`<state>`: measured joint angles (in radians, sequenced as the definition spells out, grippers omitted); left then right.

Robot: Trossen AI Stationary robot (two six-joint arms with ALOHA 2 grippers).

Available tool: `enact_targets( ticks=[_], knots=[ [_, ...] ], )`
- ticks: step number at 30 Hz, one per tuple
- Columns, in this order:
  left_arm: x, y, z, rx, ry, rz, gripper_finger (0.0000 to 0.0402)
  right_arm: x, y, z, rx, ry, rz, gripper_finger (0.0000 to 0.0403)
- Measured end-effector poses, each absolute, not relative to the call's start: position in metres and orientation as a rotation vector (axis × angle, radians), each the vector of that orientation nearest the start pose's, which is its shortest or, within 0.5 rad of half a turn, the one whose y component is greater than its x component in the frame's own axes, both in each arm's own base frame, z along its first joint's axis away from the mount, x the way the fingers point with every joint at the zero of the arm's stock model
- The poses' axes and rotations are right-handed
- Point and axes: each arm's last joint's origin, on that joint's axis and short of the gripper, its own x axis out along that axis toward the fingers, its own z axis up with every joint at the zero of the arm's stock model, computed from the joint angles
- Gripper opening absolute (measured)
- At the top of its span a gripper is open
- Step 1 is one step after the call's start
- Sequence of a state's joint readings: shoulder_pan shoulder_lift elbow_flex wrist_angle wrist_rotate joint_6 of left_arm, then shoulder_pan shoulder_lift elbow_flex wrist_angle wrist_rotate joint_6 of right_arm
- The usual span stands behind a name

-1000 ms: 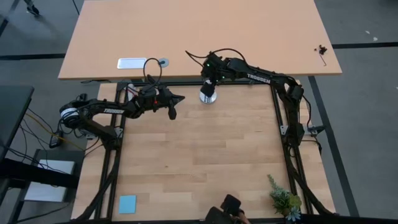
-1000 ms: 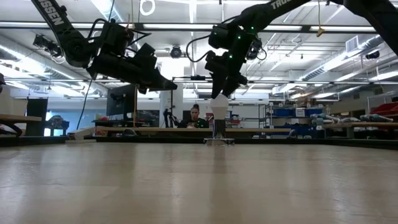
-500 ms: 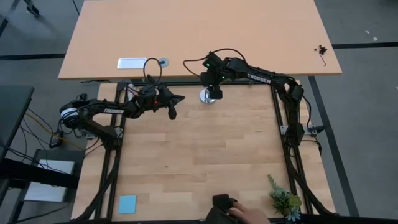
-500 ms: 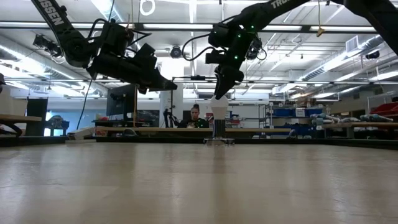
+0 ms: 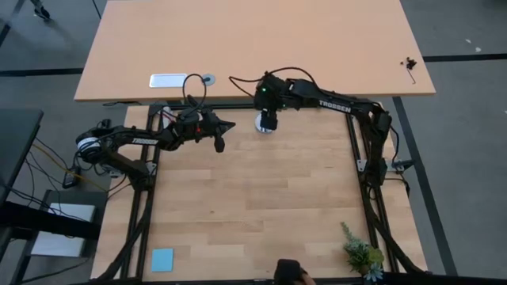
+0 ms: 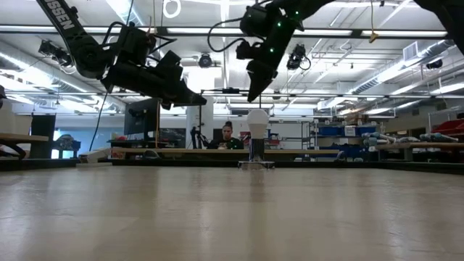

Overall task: Screw lightbulb
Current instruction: Remove the white lightbulb from the silver lamp

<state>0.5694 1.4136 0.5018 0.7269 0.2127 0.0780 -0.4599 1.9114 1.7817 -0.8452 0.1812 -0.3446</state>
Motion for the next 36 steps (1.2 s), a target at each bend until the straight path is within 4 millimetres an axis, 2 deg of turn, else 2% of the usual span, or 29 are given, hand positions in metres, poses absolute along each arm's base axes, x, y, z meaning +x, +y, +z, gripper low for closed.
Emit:
enact_targets(
  ticks=[3,7,15,20,27,36],
  knots=[
    [0.231,0.141,0.190,0.006,0.185,0.349,0.0005,0.370,-0.184,0.301,-0.153,1.064,-0.484,0.0231],
    [0.231,0.141,0.190,0.006,0.186,0.348,0.0005,0.374,-0.177,0.301,-0.121,1.045,-0.496,0.0239],
    [0.231,0.141,0.190,0.006,0.186,0.348,0.0005,0.378,-0.171,0.302,-0.052,1.003,-0.503,0.0311],
    [0.231,0.141,0.190,0.006,0.186,0.348,0.0005,0.366,-0.189,0.300,0.056,1.019,-0.541,0.0346],
    [0.231,0.141,0.190,0.004,0.186,0.349,0.0005,0.354,-0.220,0.287,0.172,1.009,-0.589,0.0352],
    [0.231,0.141,0.190,0.004,0.186,0.348,0.0005,0.363,-0.225,0.266,0.205,1.044,-0.549,0.0347]
  ],
)
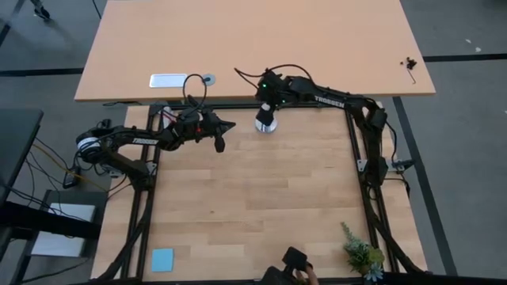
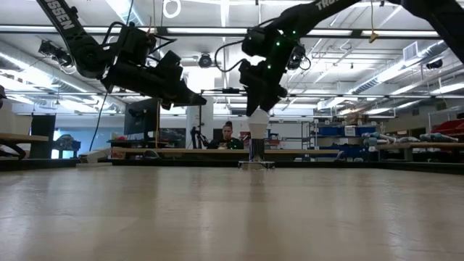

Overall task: Screw lightbulb
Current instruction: Remove the white lightbulb from the silver lamp

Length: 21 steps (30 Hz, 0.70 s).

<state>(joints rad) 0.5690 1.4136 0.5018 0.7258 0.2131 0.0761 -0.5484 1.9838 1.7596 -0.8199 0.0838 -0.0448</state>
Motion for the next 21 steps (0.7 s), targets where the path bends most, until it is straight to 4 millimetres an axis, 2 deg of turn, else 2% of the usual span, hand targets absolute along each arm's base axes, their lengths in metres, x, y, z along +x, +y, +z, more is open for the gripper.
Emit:
enact_targets(
  ticks=[6,12,16,21],
  knots=[
    [0.2312,0.1406,0.1895,0.004,0.187,0.348,0.0005,0.3628,-0.2254,0.2608,0.143,1.095,-0.510,0.0305],
    [0.2312,0.1406,0.1895,0.005,0.186,0.348,0.0005,0.3609,-0.2242,0.2609,-0.141,1.178,-0.288,0.0257],
    [0.2311,0.1407,0.1896,0.005,0.186,0.348,0.0005,0.3595,-0.2235,0.2614,-0.293,1.215,-0.182,0.0259],
    [0.2311,0.1407,0.1895,0.005,0.187,0.348,0.0005,0.3610,-0.2196,0.2627,-0.272,1.218,-0.221,0.0296]
  ],
)
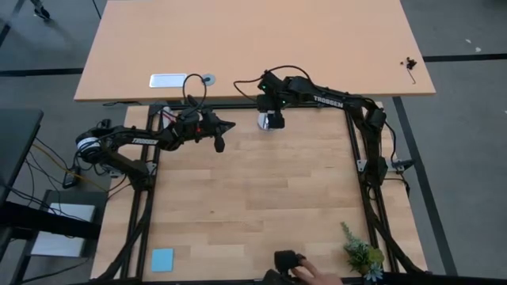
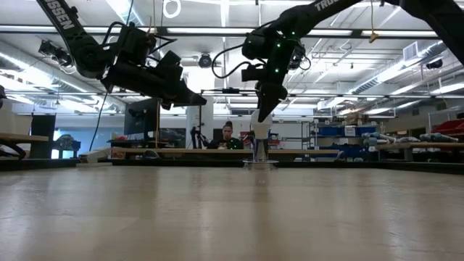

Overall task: Screw lightbulb
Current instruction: Remove the white lightbulb from the silver lamp

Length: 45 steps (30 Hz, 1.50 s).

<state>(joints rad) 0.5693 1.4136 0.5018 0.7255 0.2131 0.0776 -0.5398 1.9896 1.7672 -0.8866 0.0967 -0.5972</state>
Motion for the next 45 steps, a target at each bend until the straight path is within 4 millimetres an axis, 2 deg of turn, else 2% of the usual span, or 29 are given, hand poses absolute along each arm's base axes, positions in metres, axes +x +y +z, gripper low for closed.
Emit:
enact_targets(
  ticks=[5,9,15,21,25,32,35,38,42,45],
  knots=[
    [0.231,0.141,0.189,0.004,0.190,0.348,0.0005,0.365,-0.211,0.266,-0.206,1.190,-0.279,0.0335],
    [0.231,0.141,0.189,0.004,0.190,0.348,0.0005,0.368,-0.206,0.271,-0.142,1.178,-0.386,0.0350],
    [0.231,0.140,0.189,0.004,0.187,0.346,0.0005,0.369,-0.206,0.277,-0.030,1.135,-0.489,0.0348],
    [0.232,0.141,0.188,-0.004,0.190,0.349,0.0005,0.357,-0.215,0.277,0.006,1.189,-0.505,0.0338],
    [0.240,0.146,0.179,-0.032,0.194,0.357,0.0005,0.348,-0.212,0.296,-0.013,1.148,-0.502,0.0328],
    [0.288,0.173,0.162,-0.092,0.254,0.327,0.0002,0.322,-0.197,0.343,-0.046,1.043,-0.516,0.0310],
    [0.307,0.185,0.154,-0.118,0.329,0.336,0.0001,0.312,-0.191,0.349,-0.037,1.078,-0.507,0.0296],
    [0.323,0.196,0.148,-0.137,0.391,0.342,0.0001,0.306,-0.187,0.353,-0.009,1.098,-0.513,0.0265],
    [0.337,0.205,0.149,-0.151,0.444,0.351,0.0001,0.303,-0.185,0.354,0.007,1.105,-0.515,0.0200],
    [0.339,0.207,0.151,-0.151,0.488,0.359,0.0001,0.304,-0.185,0.354,0.007,1.107,-0.509,0.0146]
  ],
)
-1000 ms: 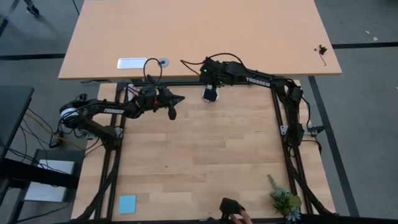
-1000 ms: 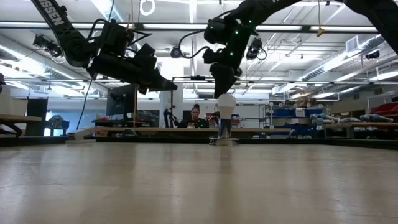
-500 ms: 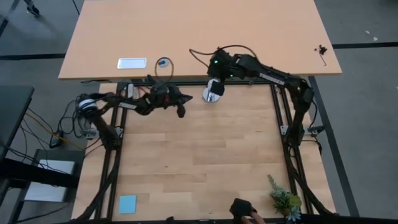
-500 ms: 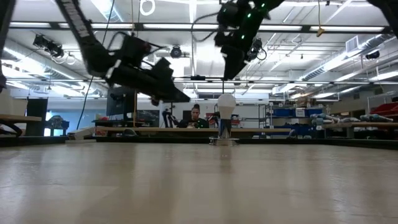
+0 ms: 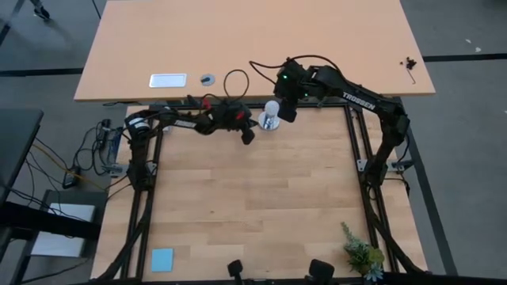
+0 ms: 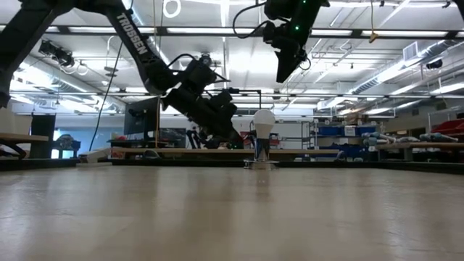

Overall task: Screw lightbulb
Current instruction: Remove the white lightbulb from the silver lamp

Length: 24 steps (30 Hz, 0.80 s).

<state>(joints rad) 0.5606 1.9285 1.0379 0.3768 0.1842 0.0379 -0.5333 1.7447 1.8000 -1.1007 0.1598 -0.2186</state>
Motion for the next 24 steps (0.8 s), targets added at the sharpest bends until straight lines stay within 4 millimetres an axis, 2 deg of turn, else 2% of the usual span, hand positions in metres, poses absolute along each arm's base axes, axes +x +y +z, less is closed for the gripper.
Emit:
enact_targets(
  ticks=[4,9,16,19,22,24],
  knots=[
    [0.340,0.210,0.154,-0.148,0.524,0.394,0.0001,0.304,-0.184,0.354,0.010,1.100,-0.510,0.0079],
    [0.336,0.213,0.151,-0.031,0.589,0.363,0.0001,0.304,-0.184,0.354,0.012,1.100,-0.509,0.0013],
    [0.321,0.229,0.146,-0.017,0.651,0.344,0.0000,0.308,-0.187,0.351,0.045,1.049,-0.533,0.0022],
    [0.316,0.228,0.141,-0.038,0.658,0.327,0.0000,0.315,-0.190,0.331,0.100,1.004,-0.504,0.0010],
    [0.314,0.227,0.137,-0.050,0.648,0.334,0.0000,0.316,-0.198,0.297,0.100,0.990,-0.501,0.0007],
    [0.313,0.226,0.135,-0.062,0.650,0.337,0.0000,0.310,-0.208,0.272,0.118,0.961,-0.537,0.0008]
  ],
)
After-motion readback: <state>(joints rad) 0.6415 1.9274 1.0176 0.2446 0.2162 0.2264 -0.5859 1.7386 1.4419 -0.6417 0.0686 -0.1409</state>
